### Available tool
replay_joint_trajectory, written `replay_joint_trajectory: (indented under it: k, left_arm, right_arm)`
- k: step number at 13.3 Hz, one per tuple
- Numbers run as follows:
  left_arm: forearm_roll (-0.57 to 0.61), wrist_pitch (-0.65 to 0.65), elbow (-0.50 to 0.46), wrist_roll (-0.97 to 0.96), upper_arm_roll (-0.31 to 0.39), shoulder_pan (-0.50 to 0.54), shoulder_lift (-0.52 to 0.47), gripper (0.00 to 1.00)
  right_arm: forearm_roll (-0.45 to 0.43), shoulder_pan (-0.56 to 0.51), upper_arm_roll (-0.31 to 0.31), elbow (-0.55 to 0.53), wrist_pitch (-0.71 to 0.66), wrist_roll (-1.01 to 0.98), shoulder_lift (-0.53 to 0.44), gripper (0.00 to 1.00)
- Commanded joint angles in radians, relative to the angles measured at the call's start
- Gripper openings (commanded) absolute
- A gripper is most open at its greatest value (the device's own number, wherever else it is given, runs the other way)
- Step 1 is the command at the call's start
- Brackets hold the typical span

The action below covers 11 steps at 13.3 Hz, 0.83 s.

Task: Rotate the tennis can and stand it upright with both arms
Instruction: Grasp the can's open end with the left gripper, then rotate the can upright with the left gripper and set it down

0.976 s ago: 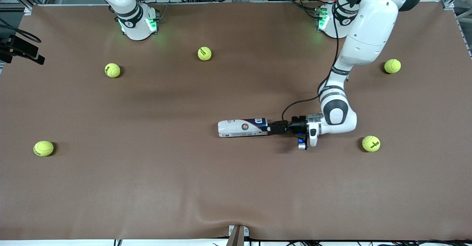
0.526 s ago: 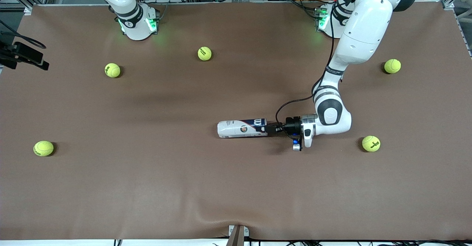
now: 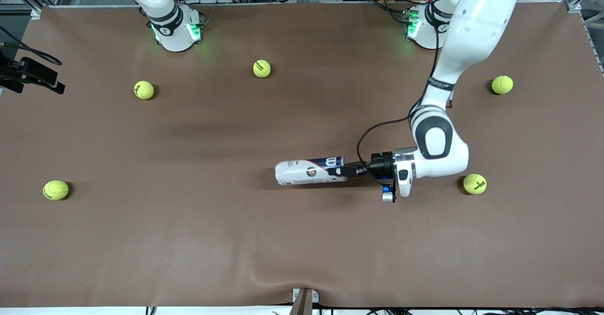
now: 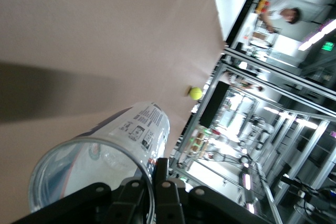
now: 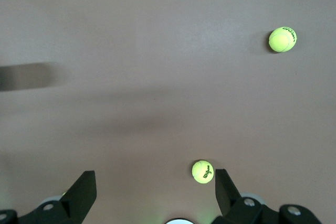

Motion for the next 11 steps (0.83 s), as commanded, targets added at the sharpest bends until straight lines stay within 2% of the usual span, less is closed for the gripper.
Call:
replay_joint_trajectory:
  k: [1,3,5,8,11]
  left_arm:
    - [0.248,0.033,0.082,-0.341,0.007,-0.053,-0.060,0.00]
    - [0.474,0.033,0.202,-0.631,0.002,-0.098,-0.062,0.00]
    - [0.660,0.032,0.262,-0.849,-0.002,-0.141,-0.057,0.00]
    - [0.800,0.033,0.279,-0.946,0.009,-0.222,-0.059,0.00]
    - [1.091,0.032,0.299,-1.133,0.009,-0.329,-0.053,0.00]
  right_arm:
    - [-0.002,-0.003,0.001,-0.006,0.005,0.005,-0.008,1.00]
    - [-0.002,-0.006,0.001,-0.006,0.005,0.003,-0.008,1.00]
    - [-0.002,-0.006,0.001,-0.006,0.005,0.003,-0.008,1.00]
    - [-0.002,0.000,0.001,-0.006,0.005,0.003,-0.008,1.00]
    - [-0.004,0.007,0.002,-0.006,0.001,0.005,-0.008,1.00]
